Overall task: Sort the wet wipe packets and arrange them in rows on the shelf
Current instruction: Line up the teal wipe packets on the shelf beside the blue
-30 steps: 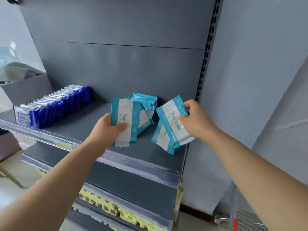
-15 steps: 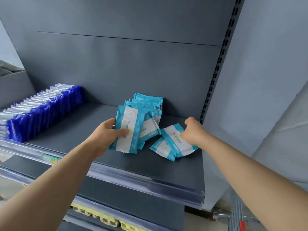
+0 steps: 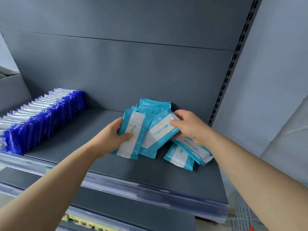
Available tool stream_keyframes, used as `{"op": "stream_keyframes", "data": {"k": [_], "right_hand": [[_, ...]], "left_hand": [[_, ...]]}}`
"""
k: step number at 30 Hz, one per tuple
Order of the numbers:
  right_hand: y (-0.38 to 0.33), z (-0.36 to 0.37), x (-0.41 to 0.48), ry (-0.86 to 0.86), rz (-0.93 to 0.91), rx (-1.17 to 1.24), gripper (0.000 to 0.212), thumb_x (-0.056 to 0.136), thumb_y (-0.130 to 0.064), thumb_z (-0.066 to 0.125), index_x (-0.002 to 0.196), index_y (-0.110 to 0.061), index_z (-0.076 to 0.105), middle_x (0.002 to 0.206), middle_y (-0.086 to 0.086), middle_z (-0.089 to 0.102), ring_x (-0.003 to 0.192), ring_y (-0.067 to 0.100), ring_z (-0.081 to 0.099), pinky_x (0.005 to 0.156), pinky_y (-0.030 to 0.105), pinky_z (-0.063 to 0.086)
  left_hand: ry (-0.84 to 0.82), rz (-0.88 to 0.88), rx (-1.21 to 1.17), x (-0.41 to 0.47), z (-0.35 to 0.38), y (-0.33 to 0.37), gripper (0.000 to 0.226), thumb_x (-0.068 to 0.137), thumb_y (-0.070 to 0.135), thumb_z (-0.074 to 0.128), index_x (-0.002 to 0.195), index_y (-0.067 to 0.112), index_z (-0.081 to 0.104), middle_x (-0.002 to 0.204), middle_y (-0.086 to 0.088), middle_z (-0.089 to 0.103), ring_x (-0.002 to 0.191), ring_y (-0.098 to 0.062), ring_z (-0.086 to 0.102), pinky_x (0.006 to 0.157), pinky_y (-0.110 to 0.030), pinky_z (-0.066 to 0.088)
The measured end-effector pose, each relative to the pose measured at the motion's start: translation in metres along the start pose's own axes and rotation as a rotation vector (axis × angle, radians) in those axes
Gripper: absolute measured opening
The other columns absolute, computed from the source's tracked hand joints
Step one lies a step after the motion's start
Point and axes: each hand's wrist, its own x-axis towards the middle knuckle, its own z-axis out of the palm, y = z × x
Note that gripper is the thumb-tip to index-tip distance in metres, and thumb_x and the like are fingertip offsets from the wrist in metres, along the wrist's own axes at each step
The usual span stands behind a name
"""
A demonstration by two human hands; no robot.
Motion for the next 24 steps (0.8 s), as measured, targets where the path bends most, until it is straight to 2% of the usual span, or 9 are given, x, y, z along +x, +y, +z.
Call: {"op": "stream_keyframes", "data": {"k": [3, 5, 8, 10, 13, 15, 17, 19, 24], "right_hand": [[-0.01, -0.011, -0.003, 0.051, -0.026, 0.023, 0.021, 0.09, -0.002, 0.051, 0.104, -0.014, 0.062, 0.101, 0.006, 0.069, 0.086, 0.014, 0.068, 0.064, 0.026, 0.059], [-0.016, -0.014, -0.005, 0.074, -0.089, -0.086, 0.03, 0.088, -0.002, 0.056, 0.112, -0.021, 0.062, 0.104, -0.002, 0.067, 0.086, 0.006, 0.066, 0.062, 0.013, 0.054], [-0.02, -0.006, -0.005, 0.066, -0.105, -0.117, 0.047, 0.083, -0.005, 0.068, 0.122, -0.027, 0.057, 0.111, -0.001, 0.065, 0.092, 0.01, 0.067, 0.073, 0.017, 0.054], [-0.023, 0.006, -0.005, 0.055, -0.098, -0.087, 0.056, 0.076, -0.006, 0.077, 0.123, -0.028, 0.055, 0.112, 0.005, 0.066, 0.092, 0.016, 0.067, 0.083, 0.029, 0.055], [-0.026, 0.035, -0.005, 0.07, -0.077, -0.128, 0.06, 0.073, -0.009, 0.081, 0.122, -0.027, 0.053, 0.113, 0.003, 0.064, 0.089, 0.008, 0.062, 0.076, 0.02, 0.051], [-0.021, 0.054, -0.002, 0.106, -0.078, -0.221, 0.059, 0.073, -0.013, 0.081, 0.123, -0.026, 0.052, 0.118, 0.0, 0.06, 0.095, 0.006, 0.057, 0.076, 0.018, 0.045], [-0.015, 0.069, 0.0, 0.13, -0.071, -0.303, 0.06, 0.072, -0.019, 0.082, 0.123, -0.027, 0.051, 0.117, -0.003, 0.058, 0.087, 0.003, 0.054, 0.079, 0.022, 0.043], [-0.014, 0.081, -0.001, 0.159, -0.07, -0.322, 0.061, 0.07, -0.022, 0.083, 0.121, -0.028, 0.05, 0.11, -0.006, 0.056, 0.078, 0.003, 0.052, 0.077, 0.022, 0.044], [-0.02, 0.09, -0.004, 0.233, -0.078, -0.28, 0.061, 0.065, -0.023, 0.087, 0.112, -0.027, 0.047, 0.099, -0.01, 0.055, 0.082, 0.008, 0.059, 0.08, 0.027, 0.052]], "left_hand": [[-0.136, -0.003, 0.206, 0.004, -0.023, 0.003, 0.023, 0.092, 0.012, 0.057, 0.106, 0.03, 0.05, 0.103, 0.0, 0.067, 0.082, -0.023, 0.072, 0.063, -0.045, 0.059], [-0.218, 0.007, 0.373, 0.007, -0.033, 0.009, 0.034, 0.085, 0.005, 0.057, 0.104, 0.031, 0.047, 0.098, 0.002, 0.065, 0.073, -0.022, 0.072, 0.055, -0.039, 0.058], [-0.287, 0.076, 0.549, 0.019, -0.042, 0.014, 0.055, 0.076, -0.001, 0.064, 0.114, 0.034, 0.045, 0.098, 0.003, 0.063, 0.068, -0.016, 0.066, 0.052, -0.026, 0.054], [-0.253, 0.11, 0.496, 0.028, -0.043, 0.013, 0.053, 0.071, 0.0, 0.076, 0.108, 0.03, 0.051, 0.095, 0.001, 0.066, 0.065, -0.017, 0.066, 0.056, -0.029, 0.056], [-0.152, 0.102, 0.258, 0.036, -0.041, 0.006, 0.045, 0.071, -0.002, 0.079, 0.103, 0.014, 0.051, 0.084, -0.004, 0.071, 0.06, -0.013, 0.067, 0.06, -0.03, 0.058], [-0.132, 0.077, 0.11, 0.037, -0.039, -0.002, 0.033, 0.082, -0.004, 0.068, 0.109, 0.009, 0.053, 0.094, -0.012, 0.071, 0.072, -0.018, 0.068, 0.07, -0.034, 0.059], [-0.144, 0.061, -0.027, 0.035, -0.037, -0.009, 0.026, 0.091, -0.002, 0.056, 0.115, 0.008, 0.054, 0.107, -0.015, 0.069, 0.083, -0.02, 0.068, 0.08, -0.037, 0.058], [-0.21, 0.06, -0.133, 0.032, -0.038, -0.012, 0.024, 0.091, 0.005, 0.06, 0.115, 0.009, 0.057, 0.11, -0.01, 0.069, 0.089, -0.019, 0.069, 0.081, -0.033, 0.058], [-0.19, 0.165, 0.165, 0.036, -0.038, -0.017, 0.047, 0.065, 0.016, 0.087, 0.1, 0.026, 0.057, 0.097, 0.003, 0.071, 0.087, -0.02, 0.07, 0.08, -0.039, 0.057]]}}
